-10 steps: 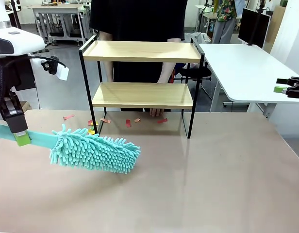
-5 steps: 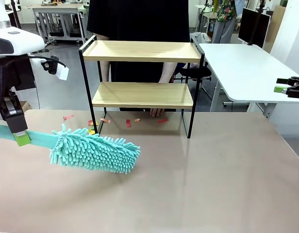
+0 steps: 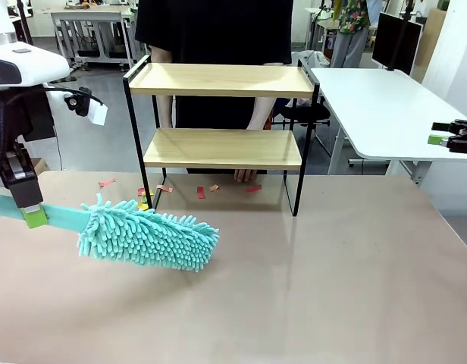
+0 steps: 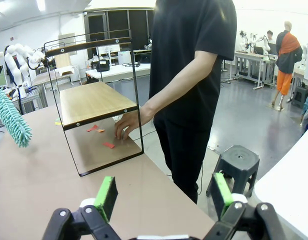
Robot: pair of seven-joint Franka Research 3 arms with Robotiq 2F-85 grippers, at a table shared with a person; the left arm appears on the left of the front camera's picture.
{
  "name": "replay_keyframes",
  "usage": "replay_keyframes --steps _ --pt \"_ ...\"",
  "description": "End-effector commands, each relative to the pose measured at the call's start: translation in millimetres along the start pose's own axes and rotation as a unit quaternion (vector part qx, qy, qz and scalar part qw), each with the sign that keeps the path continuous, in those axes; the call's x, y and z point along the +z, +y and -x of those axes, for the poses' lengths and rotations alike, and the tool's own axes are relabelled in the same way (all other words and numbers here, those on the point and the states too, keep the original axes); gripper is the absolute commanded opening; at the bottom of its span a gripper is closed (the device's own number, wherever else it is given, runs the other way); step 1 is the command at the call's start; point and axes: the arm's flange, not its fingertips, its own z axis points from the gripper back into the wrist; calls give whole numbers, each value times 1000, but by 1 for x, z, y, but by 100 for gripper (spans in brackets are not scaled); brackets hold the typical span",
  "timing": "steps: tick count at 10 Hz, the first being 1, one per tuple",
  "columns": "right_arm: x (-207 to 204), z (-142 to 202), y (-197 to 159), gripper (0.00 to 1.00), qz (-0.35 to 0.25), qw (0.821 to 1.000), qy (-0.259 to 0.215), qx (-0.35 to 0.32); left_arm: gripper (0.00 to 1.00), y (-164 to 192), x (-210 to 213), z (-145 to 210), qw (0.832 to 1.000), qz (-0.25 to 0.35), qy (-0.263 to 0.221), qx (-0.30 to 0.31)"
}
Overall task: Clean the shelf.
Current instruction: Clean the specific section of the Shelf indicated by the human with the Duster.
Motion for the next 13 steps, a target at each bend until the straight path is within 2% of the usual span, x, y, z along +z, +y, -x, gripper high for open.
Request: replay_keyframes --steps 1,3,5,6,9,10,13 --pt "-1 -4 1 100 -1 1000 -1 3 13 0 0 1 1000 3 -9 4" --pt "-1 -4 1 100 -1 1000 -1 3 13 0 0 0 1000 0 0 0" --pt "-1 -4 1 100 -1 1000 -1 3 13 -7 5 -16 996 28 -73 -30" --pt "-1 -4 1 100 -1 1000 -1 3 13 -19 5 -26 995 36 -93 -23" --pt "-1 -4 1 100 -1 1000 -1 3 13 -66 -6 -76 991 58 -113 46" --pt "-1 -4 1 100 -1 1000 -1 3 13 -88 -15 -96 989 36 -109 92" --pt "-1 -4 1 100 -1 1000 -1 3 13 -132 -41 -137 980 -27 -114 159"
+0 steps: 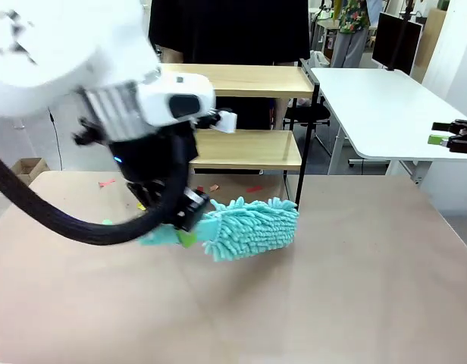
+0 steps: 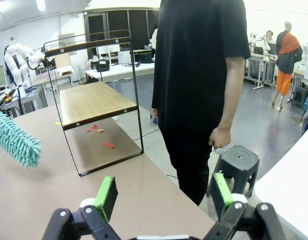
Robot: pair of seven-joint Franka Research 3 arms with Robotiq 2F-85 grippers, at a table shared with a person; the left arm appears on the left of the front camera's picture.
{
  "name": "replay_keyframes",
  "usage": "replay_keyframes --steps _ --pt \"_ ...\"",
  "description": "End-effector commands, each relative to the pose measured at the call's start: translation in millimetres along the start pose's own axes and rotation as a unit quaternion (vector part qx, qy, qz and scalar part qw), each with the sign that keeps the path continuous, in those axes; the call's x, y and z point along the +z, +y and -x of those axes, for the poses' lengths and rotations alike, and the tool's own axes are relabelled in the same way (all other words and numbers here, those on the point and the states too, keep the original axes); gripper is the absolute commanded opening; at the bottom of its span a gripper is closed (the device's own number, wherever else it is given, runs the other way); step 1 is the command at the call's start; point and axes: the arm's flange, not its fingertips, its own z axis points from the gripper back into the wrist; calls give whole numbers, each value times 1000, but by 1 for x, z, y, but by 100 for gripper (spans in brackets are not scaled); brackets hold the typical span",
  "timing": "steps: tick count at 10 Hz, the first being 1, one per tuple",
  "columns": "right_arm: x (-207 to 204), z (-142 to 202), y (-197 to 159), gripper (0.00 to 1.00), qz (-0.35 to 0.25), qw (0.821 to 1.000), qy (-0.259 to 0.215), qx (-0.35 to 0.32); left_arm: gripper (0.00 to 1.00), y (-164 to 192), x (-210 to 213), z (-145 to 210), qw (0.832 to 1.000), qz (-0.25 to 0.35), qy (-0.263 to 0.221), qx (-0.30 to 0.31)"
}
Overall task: Clean the shelf.
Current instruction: Clean the specific section of the Shelf indicated by the human with the Duster.
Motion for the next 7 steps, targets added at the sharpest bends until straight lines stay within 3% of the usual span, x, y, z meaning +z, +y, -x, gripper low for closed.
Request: replay_keyframes --steps 1,2,3,5,7 --pt "-2 -4 1 100 -1 1000 -1 3 13 -9 -4 -9 999 -41 -1 28" --pt "-2 -4 1 100 -1 1000 -1 3 13 -5 8 -6 1000 -14 10 -21" --pt "-2 -4 1 100 -1 1000 -1 3 13 -12 -10 -3 1000 -18 -2 14" --pt "-2 -4 1 100 -1 1000 -1 3 13 -15 -11 -6 1000 -21 2 7" --pt "-2 -4 1 100 -1 1000 -1 3 13 -30 -16 -24 996 -64 -18 67"
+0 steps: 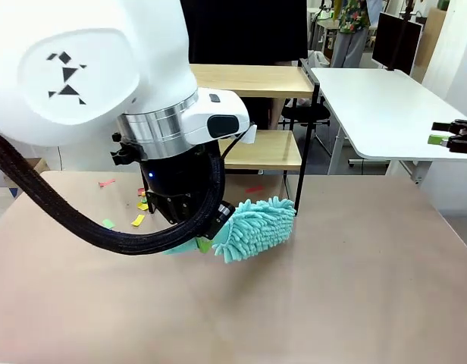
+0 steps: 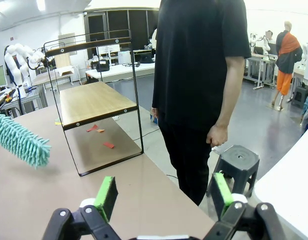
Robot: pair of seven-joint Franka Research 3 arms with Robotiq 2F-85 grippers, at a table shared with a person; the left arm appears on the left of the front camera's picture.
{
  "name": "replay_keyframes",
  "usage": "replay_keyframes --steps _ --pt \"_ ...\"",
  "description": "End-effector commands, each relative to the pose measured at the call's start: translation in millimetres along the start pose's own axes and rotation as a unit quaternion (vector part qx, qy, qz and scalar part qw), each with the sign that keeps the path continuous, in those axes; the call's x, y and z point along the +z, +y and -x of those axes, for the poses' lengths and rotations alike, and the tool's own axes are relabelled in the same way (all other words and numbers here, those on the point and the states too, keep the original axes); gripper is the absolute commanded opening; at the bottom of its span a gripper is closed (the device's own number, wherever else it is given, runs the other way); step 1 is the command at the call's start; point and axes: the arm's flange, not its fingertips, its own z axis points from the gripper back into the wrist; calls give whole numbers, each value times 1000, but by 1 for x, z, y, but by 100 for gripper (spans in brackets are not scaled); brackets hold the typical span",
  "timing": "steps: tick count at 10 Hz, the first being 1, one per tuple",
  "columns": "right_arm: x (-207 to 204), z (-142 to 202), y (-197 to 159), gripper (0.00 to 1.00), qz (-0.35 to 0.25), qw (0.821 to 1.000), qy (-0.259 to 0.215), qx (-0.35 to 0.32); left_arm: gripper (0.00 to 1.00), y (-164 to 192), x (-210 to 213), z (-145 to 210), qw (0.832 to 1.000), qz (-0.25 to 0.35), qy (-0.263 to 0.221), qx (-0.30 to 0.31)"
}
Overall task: Clean the shelf.
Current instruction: Clean the specific section of the Shelf indicated by the human with the Duster.
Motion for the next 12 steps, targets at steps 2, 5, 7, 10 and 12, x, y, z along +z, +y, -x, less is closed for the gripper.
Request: replay_keyframes --steps 2,5,7,10,12 --pt "-2 -4 1 100 -1 1000 -1 3 13 -28 -25 -28 997 -30 -26 66" --pt "-2 -4 1 100 -1 1000 -1 3 13 -55 -56 -52 987 -75 -94 109" --pt "-2 -4 1 100 -1 1000 -1 3 13 -68 -85 -74 975 -118 -119 145" --pt "-2 -4 1 100 -1 1000 -1 3 13 -72 -118 -108 967 -106 -164 162" --pt "-2 -4 1 100 -1 1000 -1 3 13 -74 -144 -129 964 -92 -179 172"
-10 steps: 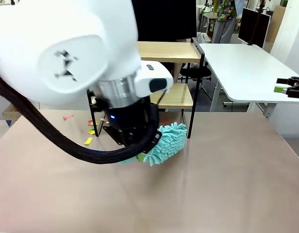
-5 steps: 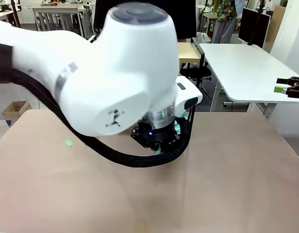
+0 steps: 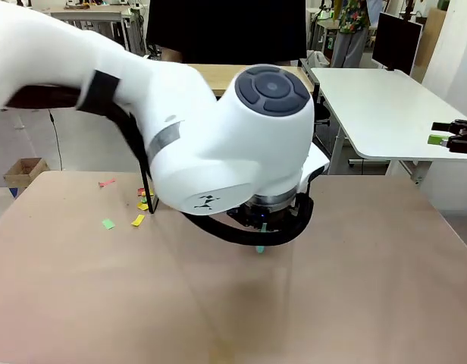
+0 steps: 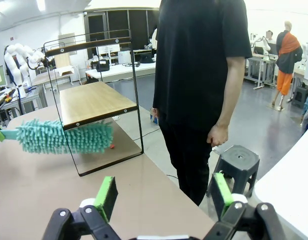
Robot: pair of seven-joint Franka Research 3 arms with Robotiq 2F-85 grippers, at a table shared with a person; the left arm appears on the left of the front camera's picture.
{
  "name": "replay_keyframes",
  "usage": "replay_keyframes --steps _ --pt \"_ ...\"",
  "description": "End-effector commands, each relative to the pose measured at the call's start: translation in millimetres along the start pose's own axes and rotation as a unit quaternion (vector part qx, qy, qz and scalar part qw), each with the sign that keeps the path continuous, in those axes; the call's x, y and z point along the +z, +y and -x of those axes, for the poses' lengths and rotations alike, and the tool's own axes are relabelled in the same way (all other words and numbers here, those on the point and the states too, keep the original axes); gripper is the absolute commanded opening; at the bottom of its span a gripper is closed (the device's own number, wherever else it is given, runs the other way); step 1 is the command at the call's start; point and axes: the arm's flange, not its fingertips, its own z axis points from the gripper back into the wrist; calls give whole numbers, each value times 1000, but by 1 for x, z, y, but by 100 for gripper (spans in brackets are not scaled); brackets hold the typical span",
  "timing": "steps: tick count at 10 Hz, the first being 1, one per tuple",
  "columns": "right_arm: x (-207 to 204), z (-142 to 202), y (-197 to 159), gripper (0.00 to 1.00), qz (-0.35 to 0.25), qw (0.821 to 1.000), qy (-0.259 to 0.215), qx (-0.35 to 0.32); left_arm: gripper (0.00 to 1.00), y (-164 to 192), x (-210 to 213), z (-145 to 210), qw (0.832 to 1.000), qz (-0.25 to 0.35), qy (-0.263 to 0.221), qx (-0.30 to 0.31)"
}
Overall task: Clean the shelf.
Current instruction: Clean the specific section of the Shelf indicated by the human with the Duster.
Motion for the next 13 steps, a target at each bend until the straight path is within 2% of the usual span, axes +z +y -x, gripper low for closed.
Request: replay_keyframes --steps 1,2,3,5,6,8,11,13 --pt "-2 -4 1 100 -1 1000 -1 3 13 -26 -31 -20 999 28 -18 39" --pt "-2 -4 1 100 -1 1000 -1 3 13 -20 -32 -23 999 24 11 36" --pt "-2 -4 1 100 -1 1000 -1 3 13 -6 -15 -7 1000 10 -3 14" --pt "-2 -4 1 100 -1 1000 -1 3 13 -6 -15 -7 1000 10 -3 14" --pt "-2 -4 1 100 -1 1000 -1 3 13 -12 -29 -10 1000 16 9 21" --pt "-2 -4 1 100 -1 1000 -1 3 13 -23 -41 -17 998 3 -40 52" --pt "-2 -4 1 100 -1 1000 -1 3 13 -34 -62 -30 995 20 -66 71" --pt "-2 -4 1 100 -1 1000 -1 3 13 -33 -84 -40 992 9 -70 101"
